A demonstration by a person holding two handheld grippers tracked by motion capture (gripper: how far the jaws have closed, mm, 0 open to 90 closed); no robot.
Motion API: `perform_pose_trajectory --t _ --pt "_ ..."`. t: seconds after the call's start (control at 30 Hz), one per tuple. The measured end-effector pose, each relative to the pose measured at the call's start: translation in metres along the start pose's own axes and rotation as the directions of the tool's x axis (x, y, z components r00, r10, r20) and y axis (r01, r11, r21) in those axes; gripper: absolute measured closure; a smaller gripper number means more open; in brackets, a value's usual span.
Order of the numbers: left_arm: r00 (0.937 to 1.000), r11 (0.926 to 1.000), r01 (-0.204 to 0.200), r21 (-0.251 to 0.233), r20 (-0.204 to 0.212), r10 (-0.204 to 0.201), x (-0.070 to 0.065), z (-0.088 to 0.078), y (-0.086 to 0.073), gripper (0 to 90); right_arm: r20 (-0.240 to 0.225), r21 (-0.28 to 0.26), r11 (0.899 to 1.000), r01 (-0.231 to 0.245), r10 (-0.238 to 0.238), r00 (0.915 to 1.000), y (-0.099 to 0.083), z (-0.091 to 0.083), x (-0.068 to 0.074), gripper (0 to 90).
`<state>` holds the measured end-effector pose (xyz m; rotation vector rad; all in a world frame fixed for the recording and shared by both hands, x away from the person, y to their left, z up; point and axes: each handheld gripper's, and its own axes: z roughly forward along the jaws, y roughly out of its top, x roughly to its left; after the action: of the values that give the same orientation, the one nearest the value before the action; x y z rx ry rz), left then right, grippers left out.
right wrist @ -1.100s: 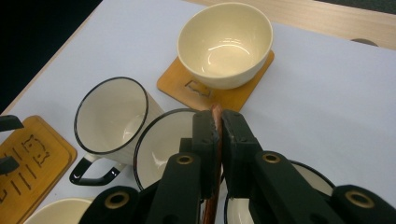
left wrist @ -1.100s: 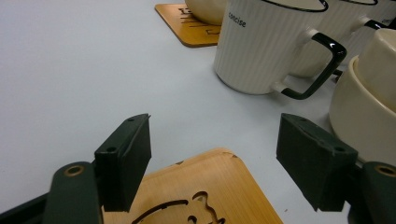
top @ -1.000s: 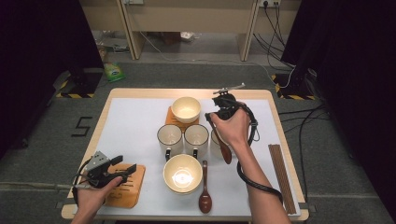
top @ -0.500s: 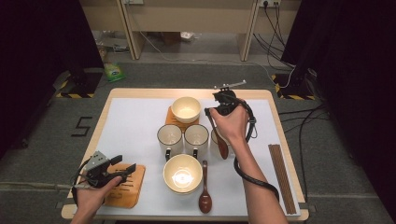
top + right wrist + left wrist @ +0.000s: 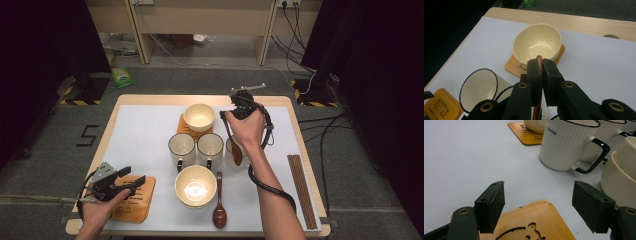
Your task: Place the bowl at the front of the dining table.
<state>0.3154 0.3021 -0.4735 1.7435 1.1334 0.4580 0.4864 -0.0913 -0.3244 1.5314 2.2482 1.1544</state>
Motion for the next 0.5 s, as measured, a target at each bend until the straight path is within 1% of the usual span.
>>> perform_pose_trajectory --t 0.5 --pt "1.0000 1.0000 0.000 0.000 0.002 0.000 0.0000 0.0000 -0.0001 25.7 0.002 -0.034 0.999 -0.022 0.022 0.9997 0.0075 0.0033 -0.0012 84.4"
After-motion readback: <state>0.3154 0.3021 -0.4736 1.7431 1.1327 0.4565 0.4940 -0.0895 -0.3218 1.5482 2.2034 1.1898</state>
